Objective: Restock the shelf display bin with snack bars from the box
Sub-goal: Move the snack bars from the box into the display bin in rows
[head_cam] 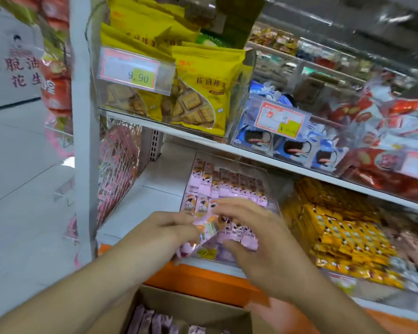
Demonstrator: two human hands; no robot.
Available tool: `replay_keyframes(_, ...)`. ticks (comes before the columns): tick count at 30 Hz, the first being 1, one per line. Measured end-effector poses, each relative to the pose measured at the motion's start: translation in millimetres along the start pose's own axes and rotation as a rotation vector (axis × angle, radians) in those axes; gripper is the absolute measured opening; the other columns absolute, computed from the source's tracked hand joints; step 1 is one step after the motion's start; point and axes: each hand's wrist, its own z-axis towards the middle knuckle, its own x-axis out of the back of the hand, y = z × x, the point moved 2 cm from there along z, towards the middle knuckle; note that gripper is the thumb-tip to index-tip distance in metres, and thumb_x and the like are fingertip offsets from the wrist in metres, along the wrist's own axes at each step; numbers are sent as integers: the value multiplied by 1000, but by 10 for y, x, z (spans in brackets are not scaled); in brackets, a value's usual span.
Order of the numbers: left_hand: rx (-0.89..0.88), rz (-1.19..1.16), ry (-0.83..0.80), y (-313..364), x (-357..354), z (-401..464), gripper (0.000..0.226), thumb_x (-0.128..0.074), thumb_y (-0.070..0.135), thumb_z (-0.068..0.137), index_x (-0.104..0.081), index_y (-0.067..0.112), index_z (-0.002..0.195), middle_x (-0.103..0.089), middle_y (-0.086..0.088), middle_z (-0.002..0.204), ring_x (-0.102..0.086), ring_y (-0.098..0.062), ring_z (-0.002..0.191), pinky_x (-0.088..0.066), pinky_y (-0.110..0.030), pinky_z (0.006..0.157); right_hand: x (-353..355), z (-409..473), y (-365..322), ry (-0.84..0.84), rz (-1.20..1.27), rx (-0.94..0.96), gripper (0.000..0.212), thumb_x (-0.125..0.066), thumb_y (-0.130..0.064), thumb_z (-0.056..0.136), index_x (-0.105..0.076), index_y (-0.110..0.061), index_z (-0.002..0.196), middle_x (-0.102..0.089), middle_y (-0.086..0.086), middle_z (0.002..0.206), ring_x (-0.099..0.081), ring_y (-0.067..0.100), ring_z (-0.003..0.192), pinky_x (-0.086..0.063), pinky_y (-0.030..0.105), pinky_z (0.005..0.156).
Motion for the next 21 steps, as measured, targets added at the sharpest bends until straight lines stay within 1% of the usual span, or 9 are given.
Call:
replay_keyframes(3,-25,11,12,16,-34,-107,20,-84,25,71,-82,12,85,-63,-6,63,-51,-15,54,-40,-31,58,-76,-192,24,114,74,-153,27,-79,-21,92,-71,-41,108,-66,-30,110,-62,-5,102,-52,16,86)
replay_keyframes(4,-45,-7,35,22,-48,-131,11,-85,21,79,-81,11,79,-64,-5,63,-52,-13,52,-40,-28,56,-107,-232,22,117,133,-192,23,-80,-22,91,-70,-39,103,-67,-26,105,-65,1,97,-56,21,80)
replay_keyframes(7,-100,-51,123,-23,-34,-149,30,-80,31,85,-75,12,63,-62,-1,59,-51,-12,52,-42,-25,58,-176,-317,-60,83,218,-167,31,-82,-22,89,-67,-40,110,-65,-23,107,-65,8,99,-57,27,78)
replay_keyframes(11,-125,-115,72,-68,-101,-154,51,-76,45,85,-76,-4,100,-76,-23,96,-75,-33,89,-60,-38,87,-235,-353,-135,75,340,-232,36,-85,-20,87,-64,-39,109,-66,-15,99,-65,13,95,-57,31,81)
replay_keyframes(13,-106,-154,25,-105,-137,-149,44,-77,38,86,-76,-3,102,-73,-30,104,-75,-40,94,-63,-43,90,-272,-348,-158,111,353,-256,35,-86,-20,85,-65,-37,107,-67,-12,95,-65,13,91,-56,32,81)
replay_keyframes(14,-105,-149,1,-115,-152,-148,32,-77,31,88,-78,2,101,-74,-26,103,-76,-34,91,-64,-40,86,-283,-339,-160,130,361,-267,35,-86,-21,85,-64,-37,107,-68,-13,94,-66,12,91,-56,32,81)
replay_keyframes(17,-118,-125,-13,-160,-153,-137,19,-77,13,89,-80,10,108,-80,-10,102,-77,-24,90,-62,-33,78,-261,-328,-151,130,310,-259,53,-87,-32,83,-55,-45,122,-62,-26,110,-62,2,105,-55,25,87)
replay_keyframes(19,-108,-105,14,-199,-131,-100,23,-79,9,87,-79,11,110,-80,-10,103,-78,-31,93,-64,-39,79,-227,-322,-161,57,201,-176,78,-87,-42,82,-38,-52,143,-42,-38,137,-45,-8,130,-44,16,103)
replay_keyframes(21,-102,-88,48,-219,-133,-77,29,-83,9,83,-77,12,112,-79,-14,102,-78,-33,92,-65,-39,77,-221,-299,-149,2,131,-77,92,-86,-45,83,-30,-48,155,-22,-38,156,-24,-9,149,-29,17,117)
